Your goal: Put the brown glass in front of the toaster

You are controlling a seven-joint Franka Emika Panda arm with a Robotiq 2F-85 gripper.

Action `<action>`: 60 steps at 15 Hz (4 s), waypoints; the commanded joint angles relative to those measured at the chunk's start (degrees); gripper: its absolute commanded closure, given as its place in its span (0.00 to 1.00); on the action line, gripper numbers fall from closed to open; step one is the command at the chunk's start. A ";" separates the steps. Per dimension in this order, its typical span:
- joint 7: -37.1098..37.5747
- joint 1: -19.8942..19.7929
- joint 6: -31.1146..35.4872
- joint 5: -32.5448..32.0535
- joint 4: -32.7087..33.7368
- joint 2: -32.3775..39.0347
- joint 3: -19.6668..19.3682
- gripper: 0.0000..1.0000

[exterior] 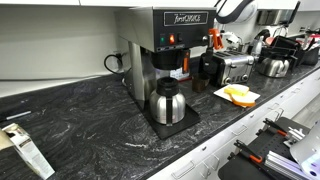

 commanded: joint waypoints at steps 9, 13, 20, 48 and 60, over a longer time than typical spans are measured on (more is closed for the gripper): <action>2.56 -2.62 6.56 -2.85 -0.18 7.80 4.23 0.00; 3.51 -3.51 8.65 -5.86 0.23 10.17 4.82 0.00; 3.02 -4.59 11.37 -4.44 0.80 14.51 6.16 0.00; -0.29 -2.88 8.99 3.79 -4.80 1.08 10.31 0.99; 13.83 0.80 -9.88 0.09 -16.25 -23.06 9.78 0.99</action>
